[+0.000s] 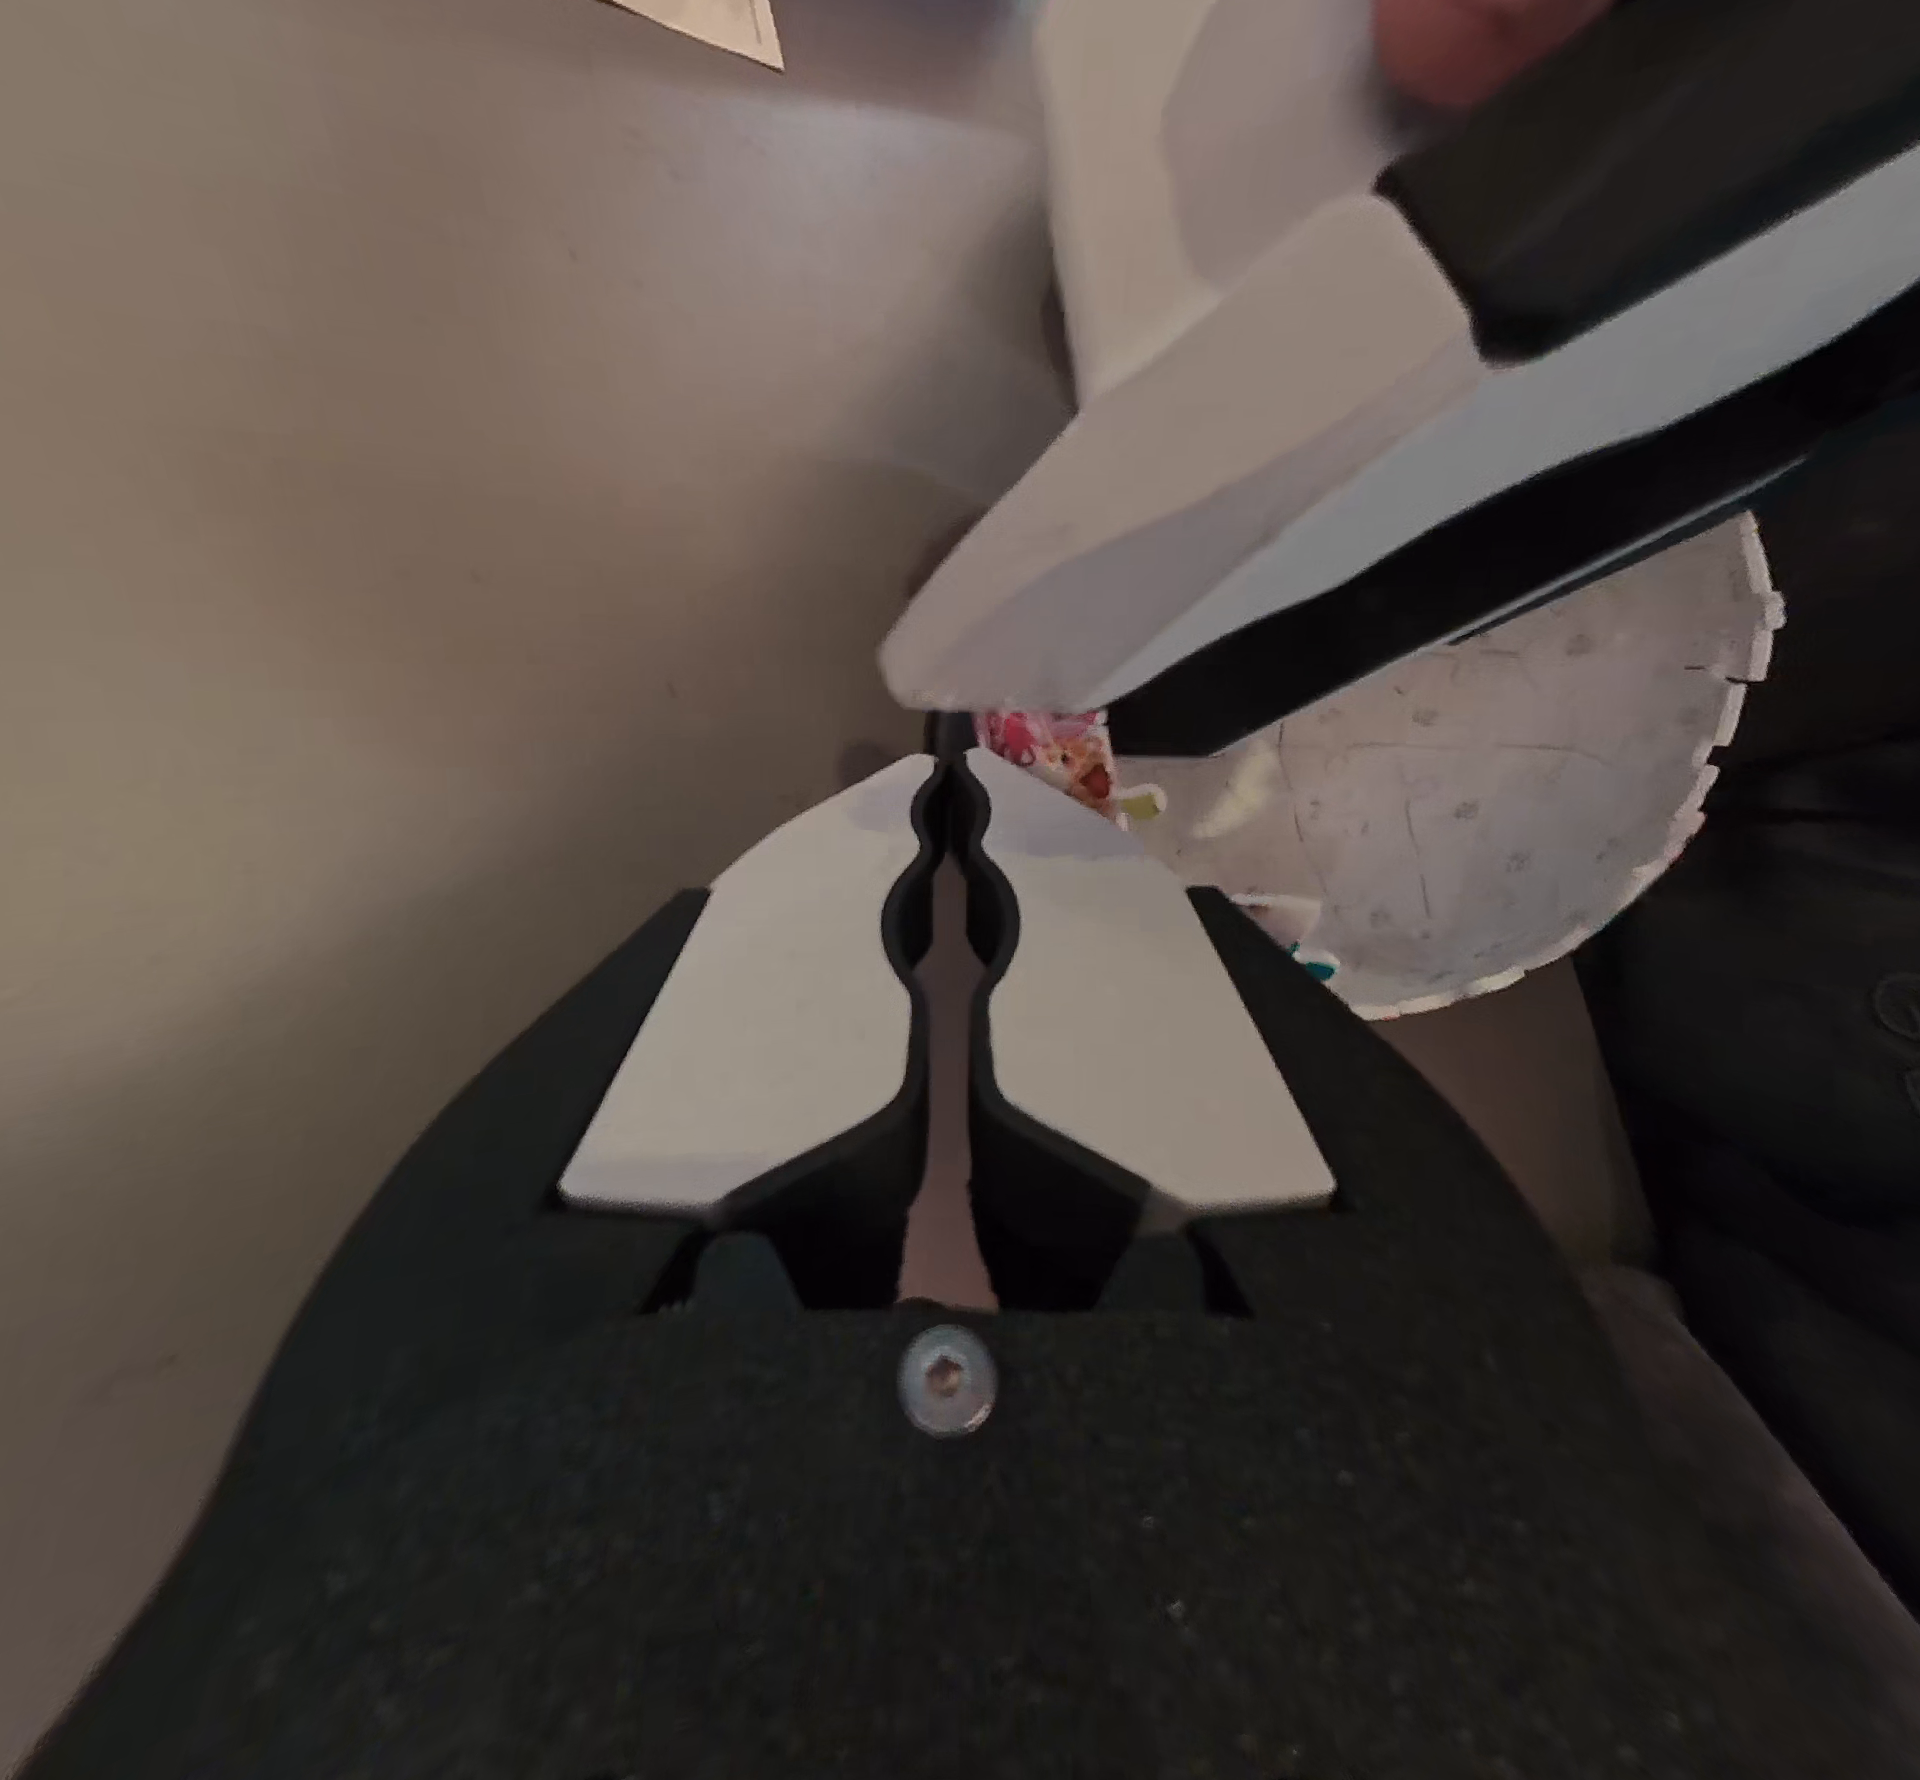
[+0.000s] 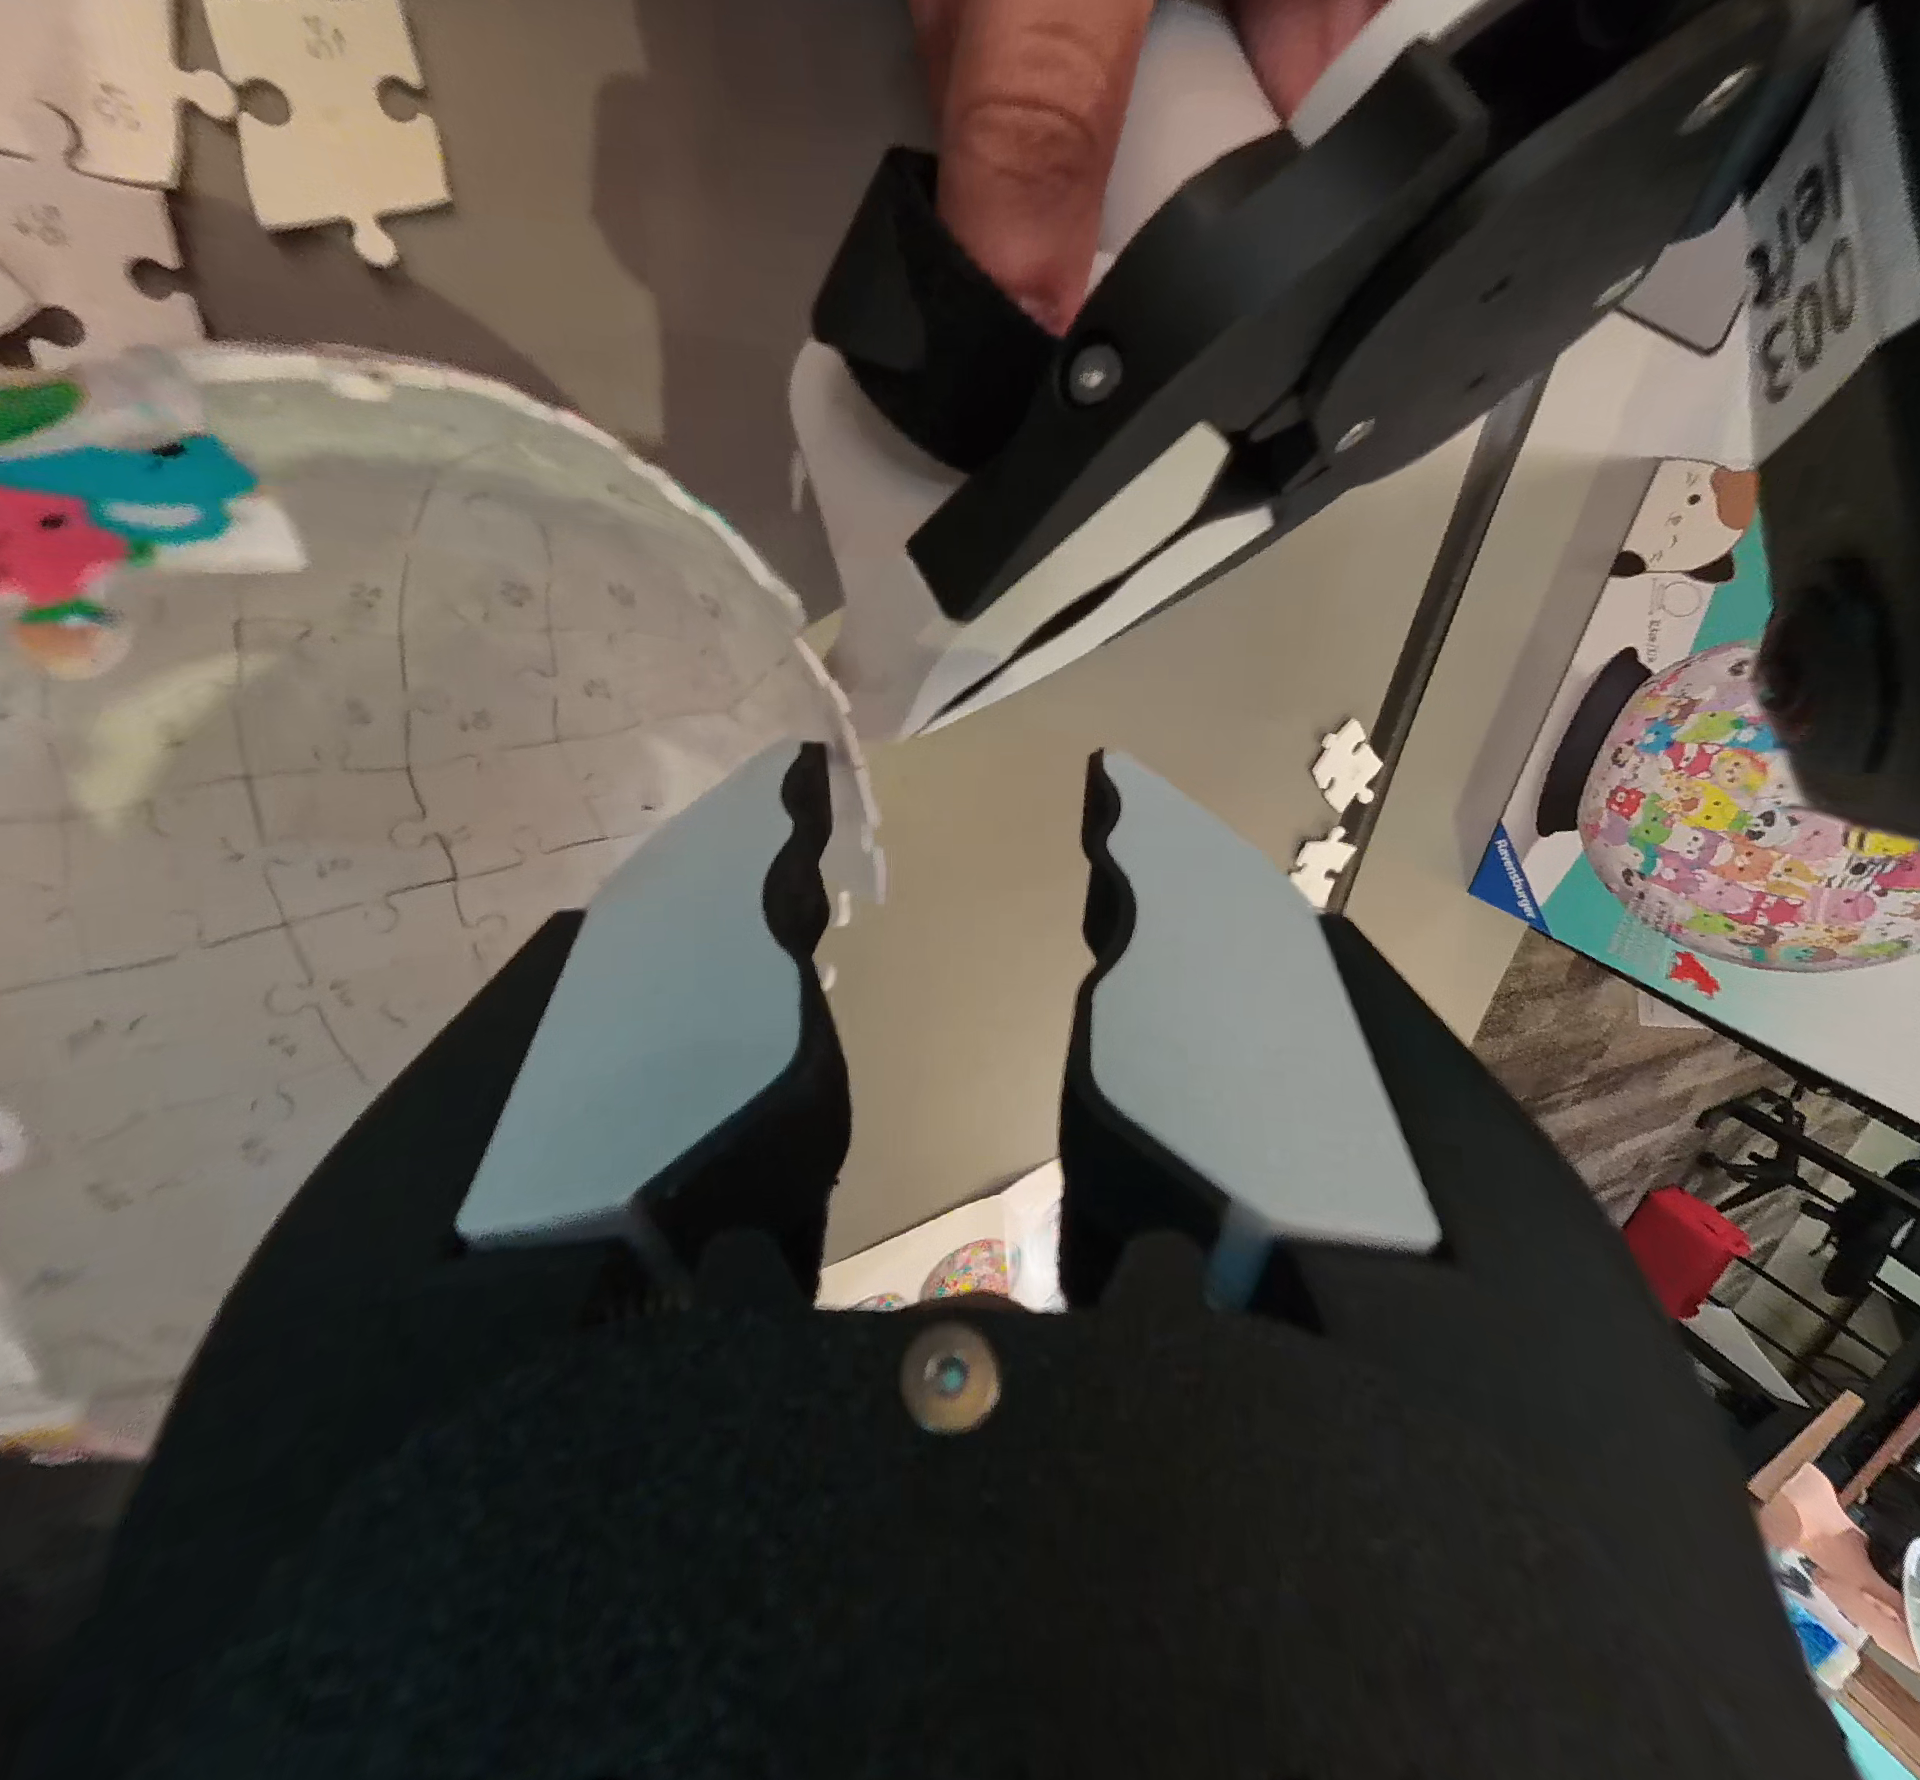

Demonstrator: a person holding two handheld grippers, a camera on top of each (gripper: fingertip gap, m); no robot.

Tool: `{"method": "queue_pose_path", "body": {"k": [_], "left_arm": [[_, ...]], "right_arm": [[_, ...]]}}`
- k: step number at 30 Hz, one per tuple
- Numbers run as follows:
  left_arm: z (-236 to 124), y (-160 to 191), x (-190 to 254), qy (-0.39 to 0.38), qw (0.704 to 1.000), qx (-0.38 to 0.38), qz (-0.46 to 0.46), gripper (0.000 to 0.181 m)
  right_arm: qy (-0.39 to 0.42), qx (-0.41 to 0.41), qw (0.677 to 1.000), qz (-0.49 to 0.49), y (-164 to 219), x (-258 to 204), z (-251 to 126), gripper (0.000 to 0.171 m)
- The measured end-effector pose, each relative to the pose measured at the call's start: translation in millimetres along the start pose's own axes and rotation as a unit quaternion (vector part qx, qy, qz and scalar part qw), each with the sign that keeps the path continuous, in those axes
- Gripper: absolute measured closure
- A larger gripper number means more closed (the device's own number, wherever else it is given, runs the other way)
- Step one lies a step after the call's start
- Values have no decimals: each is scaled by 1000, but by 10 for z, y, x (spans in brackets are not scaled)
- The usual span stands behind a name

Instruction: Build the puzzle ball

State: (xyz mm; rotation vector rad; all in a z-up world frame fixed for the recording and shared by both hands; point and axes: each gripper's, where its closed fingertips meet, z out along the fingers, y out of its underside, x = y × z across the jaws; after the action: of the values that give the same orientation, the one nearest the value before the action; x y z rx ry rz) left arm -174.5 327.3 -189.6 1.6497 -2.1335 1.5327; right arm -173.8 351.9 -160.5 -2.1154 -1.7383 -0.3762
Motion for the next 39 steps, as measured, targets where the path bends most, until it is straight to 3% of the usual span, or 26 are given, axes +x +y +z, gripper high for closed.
{"method": "queue_pose_path", "body": {"k": [15,21,26,33,39], "left_arm": [[30,-3,-23,-6,1000,-3,3,181],[-6,-27,-106,-17,1000,11,-10,180],[87,-31,-194,-28,1000,-5,-12,180],[261,-40,-195,-12,999,-38,-9,181],[111,-5,-264,-36,999,-7,-20,180]], "right_arm": [[-5,-9,1000,4,22,-7,48,122],[-11,36,999,27,100,65,-275,125],[-7,-13,1000,28,253,41,-301,123],[-73,-61,995,43,275,-86,-165,122],[-180,6,982,52,195,-234,-89,129]]}}
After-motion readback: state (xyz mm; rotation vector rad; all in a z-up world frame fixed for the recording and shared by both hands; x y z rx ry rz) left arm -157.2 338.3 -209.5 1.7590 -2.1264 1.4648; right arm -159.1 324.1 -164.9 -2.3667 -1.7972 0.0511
